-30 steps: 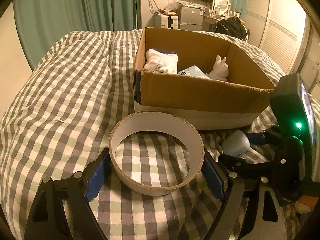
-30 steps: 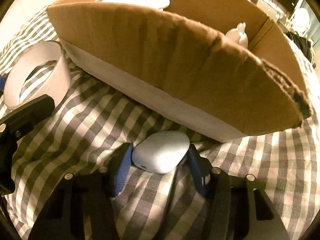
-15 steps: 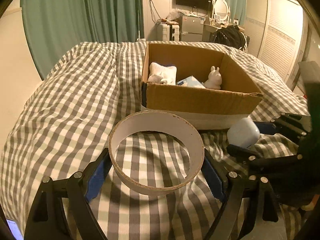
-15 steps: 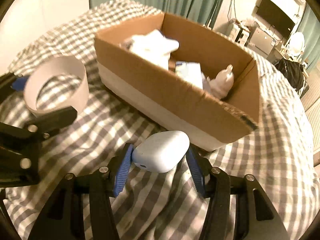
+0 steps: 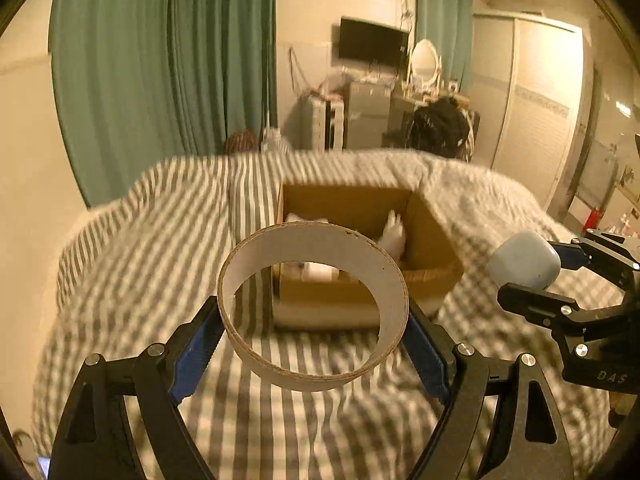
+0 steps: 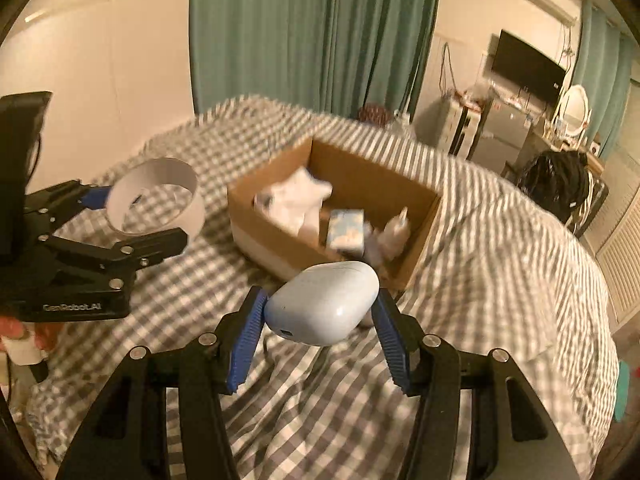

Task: Organize objects
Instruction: 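Lower the tape ring into the box while the right tool releases the oval gadget there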

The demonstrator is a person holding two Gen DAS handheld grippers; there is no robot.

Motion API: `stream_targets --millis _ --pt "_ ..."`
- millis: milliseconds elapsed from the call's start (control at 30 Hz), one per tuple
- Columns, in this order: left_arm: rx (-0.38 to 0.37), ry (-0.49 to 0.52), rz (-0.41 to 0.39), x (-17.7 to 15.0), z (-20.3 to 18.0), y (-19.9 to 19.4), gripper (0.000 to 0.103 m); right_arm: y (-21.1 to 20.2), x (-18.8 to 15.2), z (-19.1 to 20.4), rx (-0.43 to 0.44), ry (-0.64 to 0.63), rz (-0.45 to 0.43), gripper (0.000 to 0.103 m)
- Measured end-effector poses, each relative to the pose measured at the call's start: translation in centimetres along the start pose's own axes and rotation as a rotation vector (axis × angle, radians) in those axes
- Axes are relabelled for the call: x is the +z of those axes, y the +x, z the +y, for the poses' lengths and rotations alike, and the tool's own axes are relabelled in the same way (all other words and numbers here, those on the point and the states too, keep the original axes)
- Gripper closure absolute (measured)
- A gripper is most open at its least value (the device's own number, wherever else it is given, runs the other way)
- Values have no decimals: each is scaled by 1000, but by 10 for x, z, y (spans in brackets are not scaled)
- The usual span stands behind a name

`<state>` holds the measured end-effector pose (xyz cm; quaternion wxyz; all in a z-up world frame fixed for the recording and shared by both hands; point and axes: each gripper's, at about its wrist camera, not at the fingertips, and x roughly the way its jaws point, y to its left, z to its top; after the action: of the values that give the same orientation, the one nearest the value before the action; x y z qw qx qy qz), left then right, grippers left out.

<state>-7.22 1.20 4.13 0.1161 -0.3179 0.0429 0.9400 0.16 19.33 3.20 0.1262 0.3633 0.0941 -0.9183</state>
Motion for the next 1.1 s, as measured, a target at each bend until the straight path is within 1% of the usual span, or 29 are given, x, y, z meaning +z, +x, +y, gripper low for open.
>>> stream_targets --millis 100,167,200,300,367,467,600,733,900,1000,1100 --pt "-5 22 -46 28 -4 -4 16 -18 20 -6 -24 -7 -55 49" --pt "18 34 -78 43 -7 -3 16 -25 37 -12 -28 -4 -91 49" --pt "41 40 -100 55 -8 0 16 -28 45 -15 -26 2 -104 49" --pt "67 29 -115 77 -8 15 16 -31 70 -24 -20 21 -147 49" --pt "79 19 -123 90 -8 28 16 -26 86 -31 -12 39 -165 49" --pt "79 22 -97 100 -10 56 16 -11 104 -40 -8 65 -181 49" --pt "56 8 -55 104 -7 93 16 16 119 -52 -1 89 -165 49" --pt "58 39 -10 99 -10 134 16 54 127 -59 -7 89 -123 49" --pt "60 60 53 85 -7 173 16 98 132 -67 -2 90 -70 49" --pt "77 63 95 77 -12 193 16 121 131 -76 5 113 -44 49" --pt "66 52 121 73 -11 208 16 141 128 -82 16 131 -18 49"
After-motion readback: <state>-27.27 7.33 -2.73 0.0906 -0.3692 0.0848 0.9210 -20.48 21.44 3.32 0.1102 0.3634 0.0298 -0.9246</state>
